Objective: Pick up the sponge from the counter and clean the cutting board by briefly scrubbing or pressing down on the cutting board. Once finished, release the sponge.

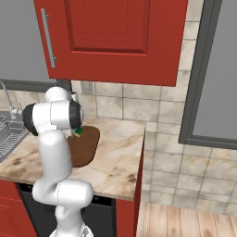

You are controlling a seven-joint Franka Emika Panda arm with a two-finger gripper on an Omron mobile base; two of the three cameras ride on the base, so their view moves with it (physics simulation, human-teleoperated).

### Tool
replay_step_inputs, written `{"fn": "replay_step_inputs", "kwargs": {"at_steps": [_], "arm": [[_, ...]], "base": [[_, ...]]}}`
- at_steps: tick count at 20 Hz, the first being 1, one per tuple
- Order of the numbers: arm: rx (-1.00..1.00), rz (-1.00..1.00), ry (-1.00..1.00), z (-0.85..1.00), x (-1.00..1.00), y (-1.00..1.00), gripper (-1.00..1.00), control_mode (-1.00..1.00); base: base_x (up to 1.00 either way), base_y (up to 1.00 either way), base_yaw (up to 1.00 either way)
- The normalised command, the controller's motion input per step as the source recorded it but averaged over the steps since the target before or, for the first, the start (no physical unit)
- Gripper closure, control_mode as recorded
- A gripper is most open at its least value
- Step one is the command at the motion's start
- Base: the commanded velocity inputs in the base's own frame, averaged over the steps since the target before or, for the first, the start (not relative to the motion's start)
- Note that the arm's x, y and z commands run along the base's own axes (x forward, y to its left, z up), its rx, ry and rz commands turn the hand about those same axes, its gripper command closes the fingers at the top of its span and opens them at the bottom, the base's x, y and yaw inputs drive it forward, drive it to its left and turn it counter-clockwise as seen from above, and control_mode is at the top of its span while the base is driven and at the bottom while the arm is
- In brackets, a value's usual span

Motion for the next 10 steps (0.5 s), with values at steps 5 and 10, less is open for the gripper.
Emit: {"fn": "replay_step_inputs", "kwargs": {"at_steps": [5,10], "arm": [[0.0,0.0,-0.15,-0.22,-0.91,0.0,1.0,-1.0],[0.0,0.0,-0.07,-0.23,-0.93,-0.01,1.0,-1.0]], "base": [[0.0,0.0,0.0],[0.0,0.0,0.0]]}}
